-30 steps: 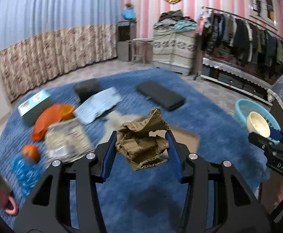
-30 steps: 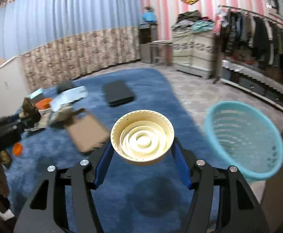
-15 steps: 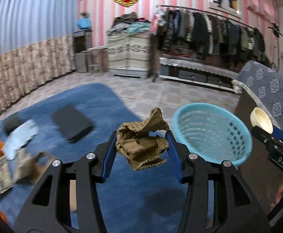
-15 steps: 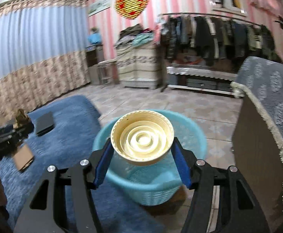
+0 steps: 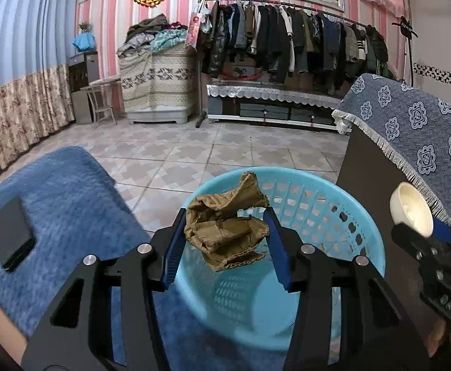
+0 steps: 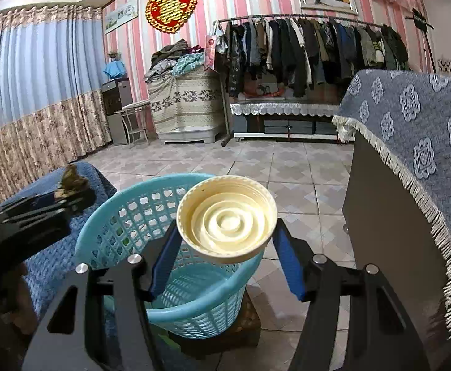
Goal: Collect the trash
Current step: 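Carry both items to the light-blue basket and open both tools to drop them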
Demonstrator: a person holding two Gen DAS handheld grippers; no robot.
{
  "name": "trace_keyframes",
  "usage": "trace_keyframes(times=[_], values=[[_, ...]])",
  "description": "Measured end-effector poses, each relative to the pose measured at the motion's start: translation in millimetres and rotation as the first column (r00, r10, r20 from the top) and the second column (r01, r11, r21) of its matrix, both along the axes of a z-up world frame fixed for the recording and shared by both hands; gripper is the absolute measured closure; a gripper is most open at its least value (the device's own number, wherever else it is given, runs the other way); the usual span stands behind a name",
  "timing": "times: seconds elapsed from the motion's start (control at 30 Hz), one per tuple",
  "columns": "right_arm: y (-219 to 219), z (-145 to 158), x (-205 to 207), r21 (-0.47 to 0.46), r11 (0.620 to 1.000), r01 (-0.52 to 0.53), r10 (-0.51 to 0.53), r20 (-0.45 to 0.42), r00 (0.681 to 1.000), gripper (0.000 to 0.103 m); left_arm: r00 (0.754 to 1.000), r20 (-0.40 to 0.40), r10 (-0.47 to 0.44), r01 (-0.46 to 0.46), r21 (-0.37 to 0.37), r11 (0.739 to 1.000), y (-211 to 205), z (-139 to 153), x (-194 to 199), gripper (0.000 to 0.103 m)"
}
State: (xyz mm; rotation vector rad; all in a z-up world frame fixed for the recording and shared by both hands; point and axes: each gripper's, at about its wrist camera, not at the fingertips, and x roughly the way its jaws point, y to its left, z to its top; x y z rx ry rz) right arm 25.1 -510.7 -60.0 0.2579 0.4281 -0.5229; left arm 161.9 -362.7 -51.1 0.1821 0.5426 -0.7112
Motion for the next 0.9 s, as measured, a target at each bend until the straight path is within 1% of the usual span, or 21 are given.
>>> trace_keyframes(times=[0.13, 0.17, 0.2, 0.27, 0.33, 0.43, 0.53, 0.67, 0.8, 0.9], values=[[-5.2, -3.6, 0.0, 0.004, 1.000, 0.007, -0.007, -0.002, 1.000, 0.043, 1.000, -0.015, -0.017, 0.017, 0.014, 1.000, -12.8, -10.3, 8.6, 0.053], [-7.0, -4.3, 2.4, 0.007, 1.000, 0.008, -0.008, -0.004, 1.000, 0.043, 1.000, -0.021, -0.021, 0.022, 0.016, 1.000, -13.5, -11.7, 9.6, 0.052], [-6.7, -5.6, 4.0, 0.009, 1.000, 0.008, -0.008, -0.007, 1.000, 0.043, 1.000, -0.023, -0.021, 0.021, 0.015, 1.000, -14.2, -12.2, 10.5, 0.048], [-7.6, -6.9, 10.4, 0.008, 1.000, 0.002, -0.002, -0.019, 1.000, 0.043, 1.000, -0.020, -0.009, 0.009, -0.002, 1.000, -10.3, -10.8, 11.7, 0.026], [-4.4, -5.9, 13.1, 0.001, 1.000, -0.007, 0.007, -0.021, 1.000, 0.043, 1.000, -0.013, 0.009, -0.009, -0.021, 1.000, -4.7, -8.6, 11.9, 0.020], [4.0, -4.5, 17.9, -0.017, 1.000, -0.021, 0.021, -0.025, 0.999, 0.043, 0.999, -0.007, 0.044, -0.044, -0.020, 0.999, 2.8, -7.7, 14.5, 0.020], [9.1, -6.4, 24.1, -0.013, 0.999, -0.035, 0.035, -0.036, 0.999, 0.043, 0.997, 0.004, 0.079, -0.079, -0.025, 0.997, 14.5, -3.5, 13.5, 0.019], [17.8, -8.0, 42.5, -0.011, 0.997, -0.074, 0.073, -0.047, 0.996, 0.043, 0.992, 0.034, 0.124, -0.124, -0.013, 0.992, 30.7, 4.7, 11.8, 0.017], [22.6, -15.7, 57.2, 0.014, 0.995, -0.095, 0.096, -0.057, 0.994, 0.043, 0.987, 0.035, 0.157, -0.157, 0.000, 0.988, 57.0, 9.1, 8.7, 0.016], [29.0, -20.9, 64.9, 0.004, 0.994, -0.107, 0.106, -0.077, 0.991, 0.043, 0.981, 0.039, 0.190, -0.190, -0.003, 0.982, 76.9, 13.2, 6.1, 0.013]])
